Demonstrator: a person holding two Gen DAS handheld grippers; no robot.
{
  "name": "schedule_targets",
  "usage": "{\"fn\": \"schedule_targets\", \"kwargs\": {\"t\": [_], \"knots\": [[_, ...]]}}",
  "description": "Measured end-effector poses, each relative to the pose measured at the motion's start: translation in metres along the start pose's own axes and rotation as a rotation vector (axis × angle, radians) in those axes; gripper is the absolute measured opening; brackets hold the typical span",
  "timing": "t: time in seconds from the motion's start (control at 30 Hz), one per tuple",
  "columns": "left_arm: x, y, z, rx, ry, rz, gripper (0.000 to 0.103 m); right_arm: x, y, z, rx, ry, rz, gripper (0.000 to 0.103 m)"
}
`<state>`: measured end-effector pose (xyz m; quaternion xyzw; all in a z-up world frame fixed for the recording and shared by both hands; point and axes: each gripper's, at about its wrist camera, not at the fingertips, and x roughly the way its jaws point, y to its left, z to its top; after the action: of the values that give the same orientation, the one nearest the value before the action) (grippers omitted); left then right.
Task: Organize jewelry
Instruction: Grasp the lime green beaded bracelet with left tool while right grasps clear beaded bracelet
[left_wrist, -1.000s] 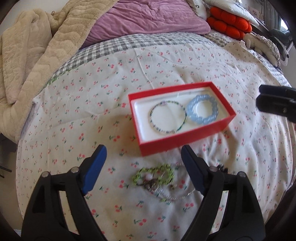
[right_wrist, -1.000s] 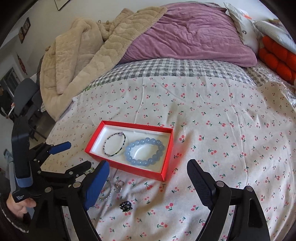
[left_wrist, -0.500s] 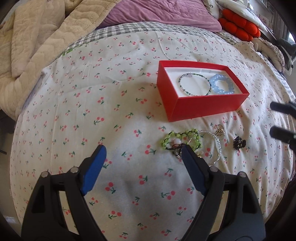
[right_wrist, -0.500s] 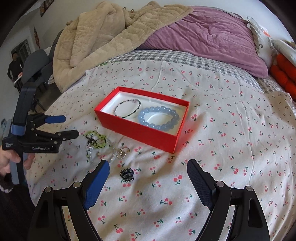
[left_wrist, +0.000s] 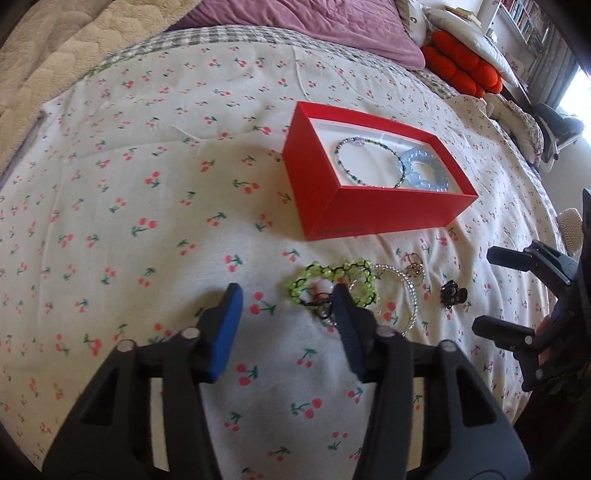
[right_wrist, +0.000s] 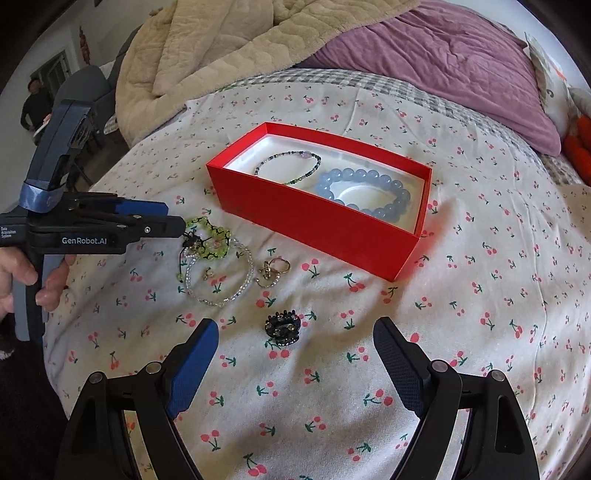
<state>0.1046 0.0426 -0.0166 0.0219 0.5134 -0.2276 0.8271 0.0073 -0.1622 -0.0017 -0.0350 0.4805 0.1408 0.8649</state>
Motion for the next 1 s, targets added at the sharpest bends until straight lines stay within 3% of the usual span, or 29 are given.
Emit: {"fn": "schedule_targets", "kwargs": {"t": [0.3,0.37,0.43,0.5,0.7,0.83,1.0], "knots": [[0.019,-0.005,0.011,-0.009,0.035,-0.025,0.025,-0.003,0.013,0.008,-0.017,-0.032,0.046,0.087],[0.021,-0.008,0.013,-0.011,0.044,-0.044,0.013,-0.004,0.02,0.01,-0.037,-0.041,0.063,0.087],[0.022,-0.011,0.012,-0.011,0.055,-0.056,0.012,-0.004,0.026,0.011,-0.045,-0.044,0.083,0.086],[0.021,-0.015,0.012,0.001,0.055,-0.046,0.002,-0.004,0.032,0.012,-0.048,-0.043,0.117,0.077],[0.012,-0.008,0.009,-0.019,0.048,-0.016,0.0,0.009,0.044,0.013,-0.015,0.016,0.229,0.059],[-0.002,0.003,0.006,-0.037,0.026,-0.001,0.0,0.023,0.046,0.014,-0.003,0.055,0.188,0.057],[-0.009,0.014,0.002,-0.044,0.013,-0.013,0.0,0.038,0.04,0.013,0.044,0.099,0.145,0.045]]}}
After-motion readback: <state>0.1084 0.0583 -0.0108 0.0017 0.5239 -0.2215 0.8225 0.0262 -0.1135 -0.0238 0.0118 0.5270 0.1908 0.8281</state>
